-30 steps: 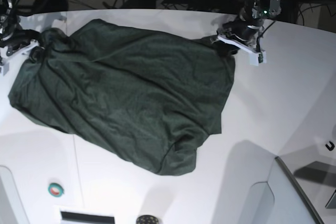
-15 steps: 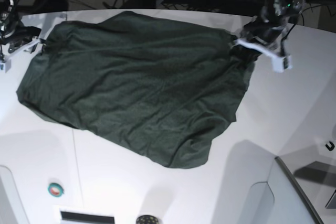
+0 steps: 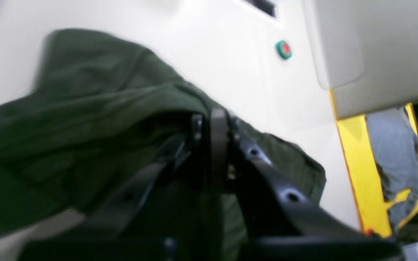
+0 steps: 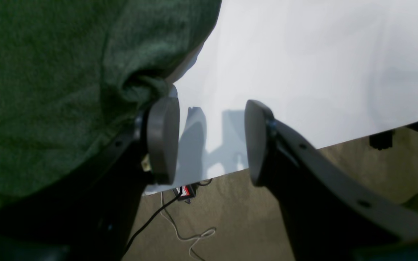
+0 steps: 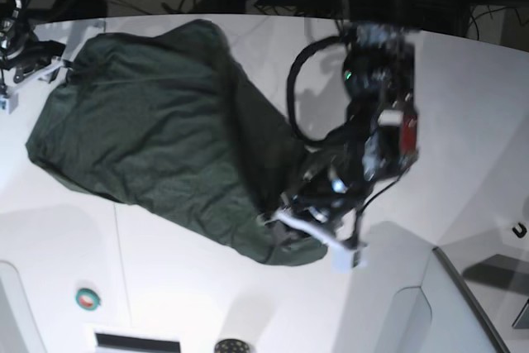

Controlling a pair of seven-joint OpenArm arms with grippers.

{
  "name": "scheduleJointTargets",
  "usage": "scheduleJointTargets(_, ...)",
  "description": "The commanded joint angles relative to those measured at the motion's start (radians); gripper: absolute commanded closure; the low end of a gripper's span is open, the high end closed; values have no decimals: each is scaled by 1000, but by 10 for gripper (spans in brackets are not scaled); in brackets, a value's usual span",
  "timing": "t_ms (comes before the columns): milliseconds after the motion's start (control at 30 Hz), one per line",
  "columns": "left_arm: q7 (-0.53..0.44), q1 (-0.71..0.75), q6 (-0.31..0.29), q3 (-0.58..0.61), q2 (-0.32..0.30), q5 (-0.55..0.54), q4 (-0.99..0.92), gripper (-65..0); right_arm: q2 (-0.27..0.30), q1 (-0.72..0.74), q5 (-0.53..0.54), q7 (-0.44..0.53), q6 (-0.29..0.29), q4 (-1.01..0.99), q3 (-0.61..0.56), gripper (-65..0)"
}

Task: Layout the t-shirt on the table in an organized manner, then fold the t-shirt properly
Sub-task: 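Lift the held shirt edge with the left gripper and swing it across, then raise the shirt with both grippers, stretching it between them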

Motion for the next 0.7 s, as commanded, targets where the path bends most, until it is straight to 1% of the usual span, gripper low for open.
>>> scheduleJointTargets(0, -19, -55, 5, 9, 18, -14, -52, 0, 10, -5, -3, 1, 11, 16, 6, -278)
scheduleJointTargets(33, -35, -98, 22, 18, 28, -14, -125, 0, 8, -13, 0, -11, 17, 17, 4, -278)
scheduleJointTargets(67, -68, -131, 31, 29, 33, -14, -191, 0, 7, -18, 2, -17, 46, 20, 2, -278)
scheduleJointTargets(200, -272, -206, 40, 113, 34, -15, -363, 0, 5, -56, 2, -20, 218, 23, -44, -278)
scheduleJointTargets(267, -331, -236, 40, 130, 34, -17, -411, 0, 5, -71, 2, -19, 279, 23, -82, -278)
scheduleJointTargets(300, -340, -247, 40, 128, 34, -18, -418, 0, 5, -77, 2, -15, 293, 23, -100, -276)
scheduleJointTargets(333, -343, -258, 40, 127, 34, -20, -418, 0, 5, -84, 2, -14, 294, 25, -122, -276)
scheduleJointTargets(433, -343, -290, 40, 127, 34, -21, -383, 0, 7, -85, 2, -14, 294, 25, -165, -276)
scheduleJointTargets(600, -340, -335, 42, 134, 56, -21, -328, 0, 7, -81, 0, -14, 294, 25, -214, -276)
scheduleJointTargets(667, -345, -352, 65, 136, 64, -21, -337, 0, 11, -81, 0, -14, 296, 25, -240, -276)
